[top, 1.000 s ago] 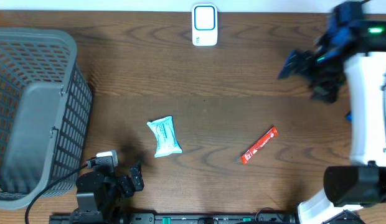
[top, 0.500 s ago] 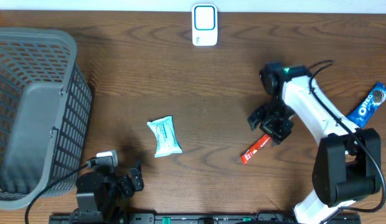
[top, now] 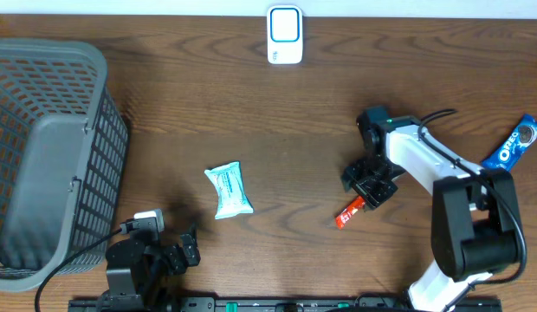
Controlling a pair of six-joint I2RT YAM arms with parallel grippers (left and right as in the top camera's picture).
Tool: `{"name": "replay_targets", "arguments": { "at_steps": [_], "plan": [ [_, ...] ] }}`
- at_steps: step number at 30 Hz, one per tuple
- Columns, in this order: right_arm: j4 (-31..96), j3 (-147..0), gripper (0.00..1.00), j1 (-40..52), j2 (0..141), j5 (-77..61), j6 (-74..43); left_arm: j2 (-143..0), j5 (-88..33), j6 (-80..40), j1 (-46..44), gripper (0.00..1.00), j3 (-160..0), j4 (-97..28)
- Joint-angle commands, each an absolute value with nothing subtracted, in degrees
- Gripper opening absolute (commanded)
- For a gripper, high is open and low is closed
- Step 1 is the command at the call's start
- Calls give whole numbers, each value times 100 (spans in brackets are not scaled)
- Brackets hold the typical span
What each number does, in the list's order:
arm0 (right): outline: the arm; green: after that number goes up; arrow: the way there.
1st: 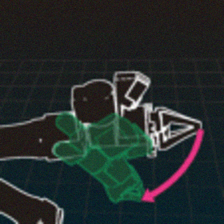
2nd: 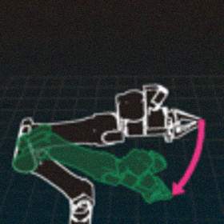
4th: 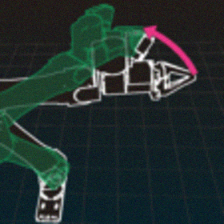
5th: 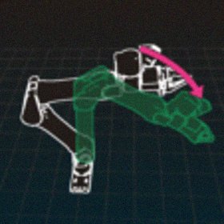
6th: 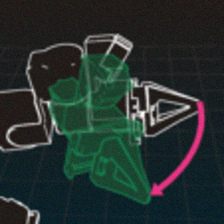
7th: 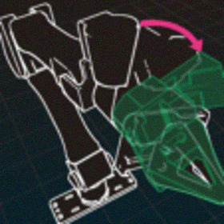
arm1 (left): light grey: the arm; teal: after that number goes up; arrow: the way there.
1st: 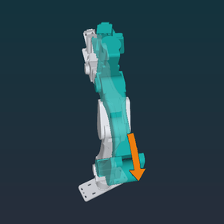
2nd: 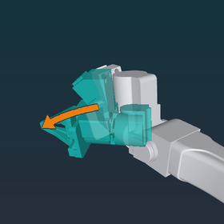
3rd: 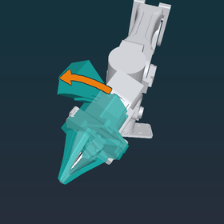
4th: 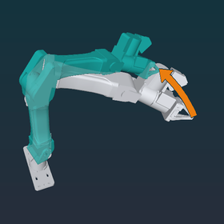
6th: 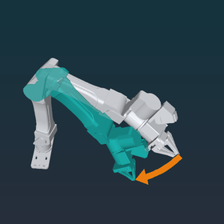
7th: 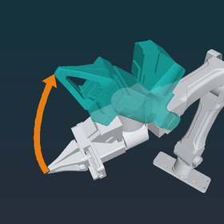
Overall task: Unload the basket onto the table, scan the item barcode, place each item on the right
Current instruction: 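Reach the right gripper to the red Nescafe stick and grasp it, then lift the Nescafe stick up toward the scanner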
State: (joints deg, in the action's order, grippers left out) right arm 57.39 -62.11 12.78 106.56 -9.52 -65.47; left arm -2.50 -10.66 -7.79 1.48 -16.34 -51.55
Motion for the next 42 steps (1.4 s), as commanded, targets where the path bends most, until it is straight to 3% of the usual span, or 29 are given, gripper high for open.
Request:
{"name": "replay_targets", "arguments": {
  "at_steps": [1,2,4,8,12,17,22,27,31,42],
  "plan": [
    [5758,-6169,41,1284,10991,-552,-6683,-211,-1133,-823,169,100,-1597,-5374],
    [5763,-6169,33,1286,11104,-539,-6672,-211,-1133,-823,169,100,-1597,-5374],
    [5760,-6169,1,1286,11308,-545,-6571,-211,-1133,-825,169,100,-1597,-5374],
    [5725,-6171,1,1286,11419,-607,-6152,-211,-1133,-823,169,100,-1597,-5374],
    [5498,-6189,1,1291,11399,-1269,-4226,-211,-1133,-823,169,100,-1597,-5374],
    [4934,-6359,1,1258,11332,-3892,-2318,-211,-1133,-823,169,100,-1597,-5374],
    [2851,-6377,1,1302,11048,-7557,-224,-211,-1133,-825,169,100,-1597,-5374],
    [1614,-6375,1,1474,11015,-7170,23,-211,-1133,-823,169,100,-1597,-5374],
    [928,-6379,1,1575,11013,-8936,1356,-211,-1133,-823,169,100,-1597,-5374],
    [207,-6394,1,2018,10562,-8949,716,-211,-1133,-823,169,100,-1597,-5374]
  ]
}}
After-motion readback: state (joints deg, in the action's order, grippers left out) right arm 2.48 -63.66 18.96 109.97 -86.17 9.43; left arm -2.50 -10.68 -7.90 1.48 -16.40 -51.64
